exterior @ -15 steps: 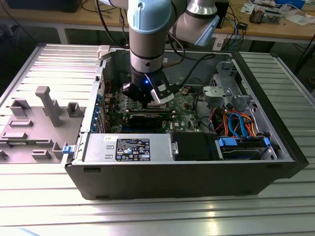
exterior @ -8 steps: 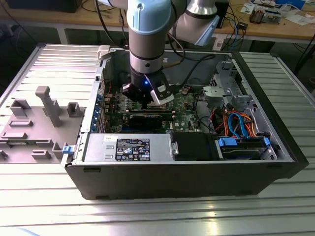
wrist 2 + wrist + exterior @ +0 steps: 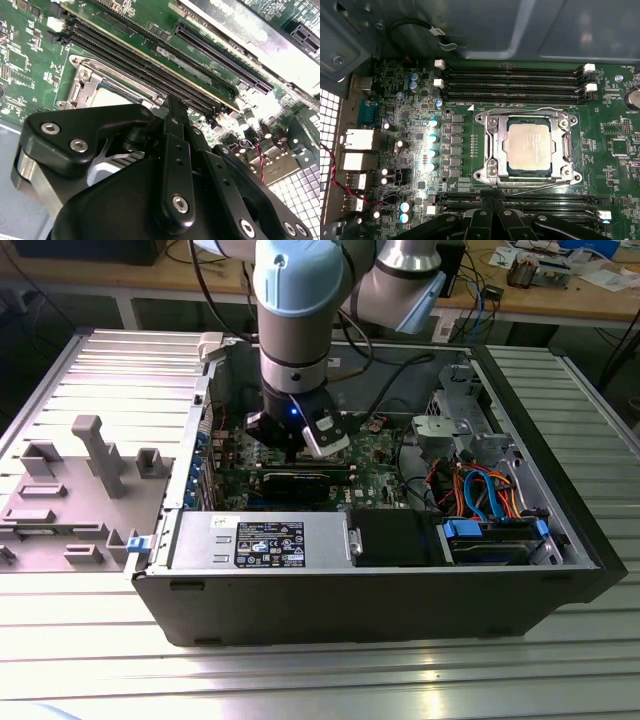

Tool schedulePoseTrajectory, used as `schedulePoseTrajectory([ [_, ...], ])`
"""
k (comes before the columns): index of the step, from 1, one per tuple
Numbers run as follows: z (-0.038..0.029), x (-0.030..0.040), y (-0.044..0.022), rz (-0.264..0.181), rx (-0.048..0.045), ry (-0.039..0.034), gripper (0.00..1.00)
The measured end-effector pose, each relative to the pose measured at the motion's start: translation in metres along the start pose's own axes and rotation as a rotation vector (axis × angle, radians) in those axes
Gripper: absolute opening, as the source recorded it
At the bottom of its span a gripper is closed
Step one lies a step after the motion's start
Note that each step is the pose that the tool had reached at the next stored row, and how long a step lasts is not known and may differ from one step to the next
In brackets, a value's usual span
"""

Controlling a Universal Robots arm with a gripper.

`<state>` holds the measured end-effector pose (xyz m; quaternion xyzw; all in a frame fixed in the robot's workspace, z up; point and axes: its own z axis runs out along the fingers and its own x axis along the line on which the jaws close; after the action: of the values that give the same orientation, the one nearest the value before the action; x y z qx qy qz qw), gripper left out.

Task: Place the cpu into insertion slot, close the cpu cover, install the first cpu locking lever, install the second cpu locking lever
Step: 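Install the second cpu locking lever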

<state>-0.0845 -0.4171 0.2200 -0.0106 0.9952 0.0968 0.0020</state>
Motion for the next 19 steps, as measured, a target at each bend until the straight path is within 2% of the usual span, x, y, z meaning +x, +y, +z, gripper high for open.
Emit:
schedulePoseTrajectory([
  [4, 0.0040, 0.0018, -0.0010, 0.000, -0.0085, -0.0001, 0.11],
  [9, 0.0092, 0.0044, -0.0018, 0.001, -0.0273, -0.0009, 0.11],
  [15, 0.0142, 0.0058, -0.0029, 0.001, -0.0425, -0.0010, 0.11],
  [19, 0.0172, 0.0058, -0.0035, 0.001, -0.0638, -0.0014, 0.11],
])
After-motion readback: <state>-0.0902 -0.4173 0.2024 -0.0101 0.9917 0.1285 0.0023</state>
